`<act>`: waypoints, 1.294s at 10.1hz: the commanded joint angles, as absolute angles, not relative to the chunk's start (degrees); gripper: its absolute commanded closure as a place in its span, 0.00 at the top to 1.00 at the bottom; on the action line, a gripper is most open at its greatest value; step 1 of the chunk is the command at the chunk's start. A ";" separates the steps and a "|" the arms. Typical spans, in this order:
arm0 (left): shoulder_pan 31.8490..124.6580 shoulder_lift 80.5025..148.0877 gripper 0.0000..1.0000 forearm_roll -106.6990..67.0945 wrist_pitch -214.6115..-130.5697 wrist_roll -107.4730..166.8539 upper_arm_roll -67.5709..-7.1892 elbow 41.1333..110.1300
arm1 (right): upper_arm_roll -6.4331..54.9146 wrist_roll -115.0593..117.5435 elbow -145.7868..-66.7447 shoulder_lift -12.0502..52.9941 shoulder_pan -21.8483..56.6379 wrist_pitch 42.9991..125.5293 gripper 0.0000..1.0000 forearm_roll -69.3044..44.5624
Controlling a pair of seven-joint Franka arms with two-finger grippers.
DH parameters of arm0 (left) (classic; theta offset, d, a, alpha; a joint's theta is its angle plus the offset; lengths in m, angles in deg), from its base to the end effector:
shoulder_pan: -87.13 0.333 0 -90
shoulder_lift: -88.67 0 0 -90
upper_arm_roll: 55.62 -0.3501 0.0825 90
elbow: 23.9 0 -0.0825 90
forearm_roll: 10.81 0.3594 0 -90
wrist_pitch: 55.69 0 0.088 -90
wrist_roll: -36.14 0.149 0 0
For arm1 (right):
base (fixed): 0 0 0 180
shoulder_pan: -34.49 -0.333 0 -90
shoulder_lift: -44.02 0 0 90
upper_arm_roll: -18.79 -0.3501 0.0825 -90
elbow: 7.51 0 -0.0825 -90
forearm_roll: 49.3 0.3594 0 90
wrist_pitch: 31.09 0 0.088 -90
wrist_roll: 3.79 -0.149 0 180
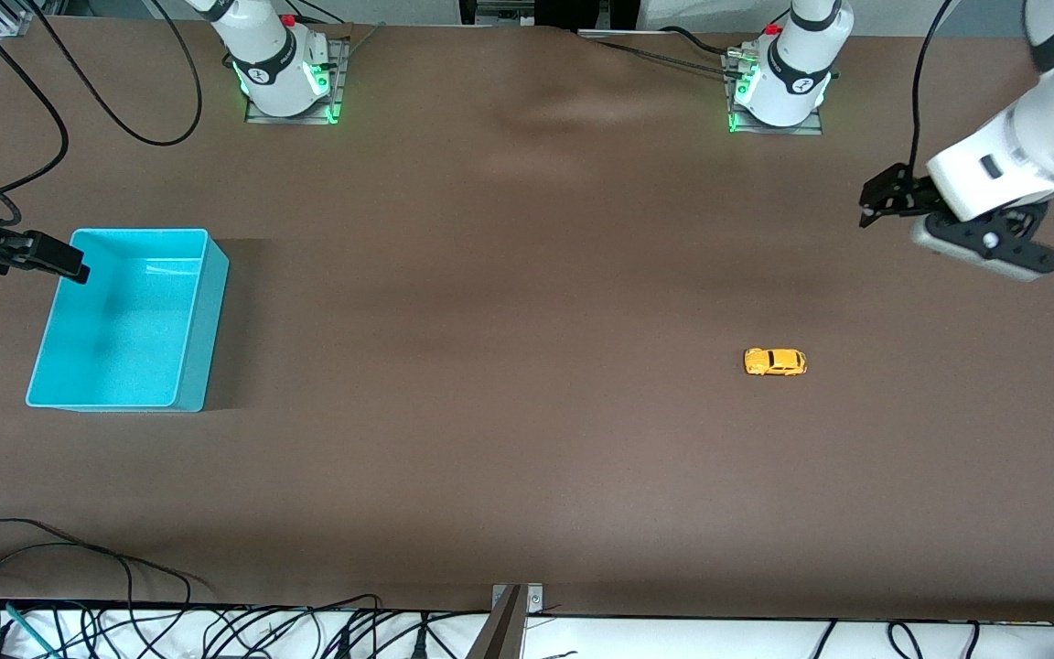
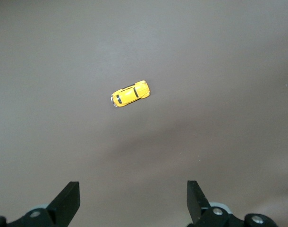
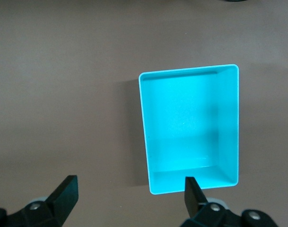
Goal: Wind up and store yellow beetle car
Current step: 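Lower the open left gripper over the yellow beetle car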
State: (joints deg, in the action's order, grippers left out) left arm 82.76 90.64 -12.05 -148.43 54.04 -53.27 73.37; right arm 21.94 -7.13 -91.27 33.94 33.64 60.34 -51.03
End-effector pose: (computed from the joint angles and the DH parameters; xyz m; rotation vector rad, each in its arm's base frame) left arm 0.5290 -0.0652 0.5458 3.0324 -0.6582 -0.1718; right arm 0.5877 -0.0253 0.5692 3.0972 -0.1494 -0.0642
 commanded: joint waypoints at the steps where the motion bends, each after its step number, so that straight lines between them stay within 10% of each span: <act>1: 82.56 90.26 1.00 -13.18 -155.07 65.45 -53.60 80.31 | 21.78 -6.16 -89.95 33.56 33.88 59.17 1.00 -50.53; 13: 83.17 108.16 1.00 -12.30 -185.82 114.94 -53.60 90.61 | 21.69 -6.34 -90.12 33.57 33.70 58.03 1.00 -50.45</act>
